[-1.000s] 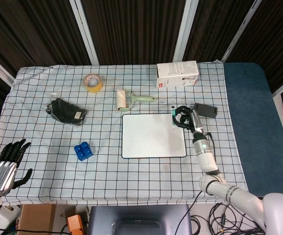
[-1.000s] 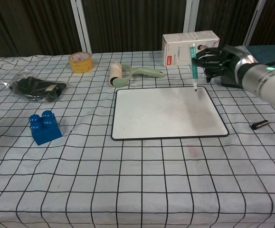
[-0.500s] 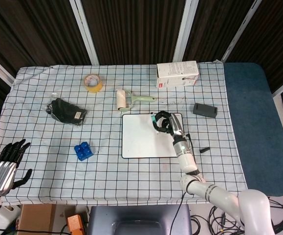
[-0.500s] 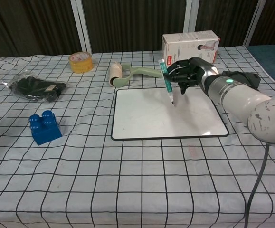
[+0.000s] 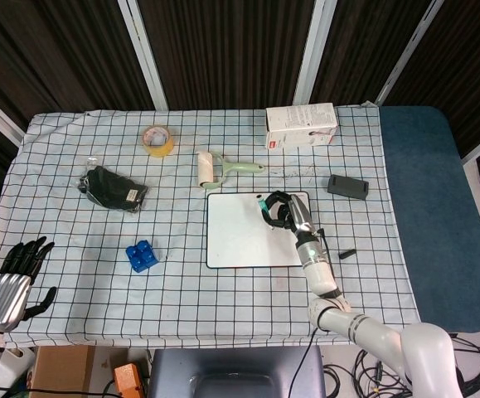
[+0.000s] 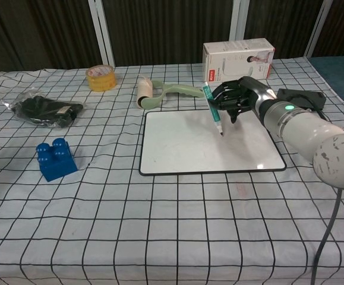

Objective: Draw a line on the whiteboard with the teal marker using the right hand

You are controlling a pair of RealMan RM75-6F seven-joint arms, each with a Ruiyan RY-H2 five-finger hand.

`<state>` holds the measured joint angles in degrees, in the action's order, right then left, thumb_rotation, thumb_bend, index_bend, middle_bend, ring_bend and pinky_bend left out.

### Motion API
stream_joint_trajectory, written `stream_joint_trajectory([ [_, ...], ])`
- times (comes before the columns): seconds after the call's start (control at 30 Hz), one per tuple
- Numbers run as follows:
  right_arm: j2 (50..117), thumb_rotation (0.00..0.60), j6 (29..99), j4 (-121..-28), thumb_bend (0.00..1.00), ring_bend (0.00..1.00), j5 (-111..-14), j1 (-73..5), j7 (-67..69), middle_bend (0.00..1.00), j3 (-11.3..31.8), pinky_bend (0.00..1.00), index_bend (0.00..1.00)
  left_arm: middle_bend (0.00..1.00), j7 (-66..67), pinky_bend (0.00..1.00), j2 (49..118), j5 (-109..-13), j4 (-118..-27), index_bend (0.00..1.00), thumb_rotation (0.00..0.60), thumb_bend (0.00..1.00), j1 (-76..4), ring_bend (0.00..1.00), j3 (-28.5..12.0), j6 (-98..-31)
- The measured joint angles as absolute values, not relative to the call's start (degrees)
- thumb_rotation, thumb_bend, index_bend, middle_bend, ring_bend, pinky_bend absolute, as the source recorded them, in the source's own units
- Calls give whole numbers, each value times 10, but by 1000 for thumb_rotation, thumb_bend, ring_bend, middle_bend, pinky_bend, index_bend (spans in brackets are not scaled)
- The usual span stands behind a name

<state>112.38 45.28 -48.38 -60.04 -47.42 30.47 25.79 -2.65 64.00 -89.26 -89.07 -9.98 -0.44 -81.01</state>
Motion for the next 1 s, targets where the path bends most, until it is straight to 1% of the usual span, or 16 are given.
stream_joint_trajectory([
  [0.37, 1125, 600, 456, -473, 444, 757, -619, -465, 303, 802, 246, 713, 1000, 0, -27, 0, 639, -895, -891, 0, 600, 403, -100, 0, -3, -810],
  [0.6, 1115, 600, 456, -477, 444, 758, -626, -448, 304, 802, 236, 713, 1000, 0, -30, 0, 639, -906, -891, 0, 600, 402, -95, 0, -2, -827],
  [0.8, 1098, 600, 459, -504, 444, 760, -634, -424, 304, 803, 220, 715, 1000, 0, -31, 0, 638, -909, -891, 0, 600, 402, -94, 0, -1, -829],
  [1.0, 1072, 600, 469, -551, 443, 762, -645, -397, 302, 804, 203, 718, 1000, 0, -31, 0, 639, -911, -891, 0, 600, 402, -94, 0, 0, -831],
])
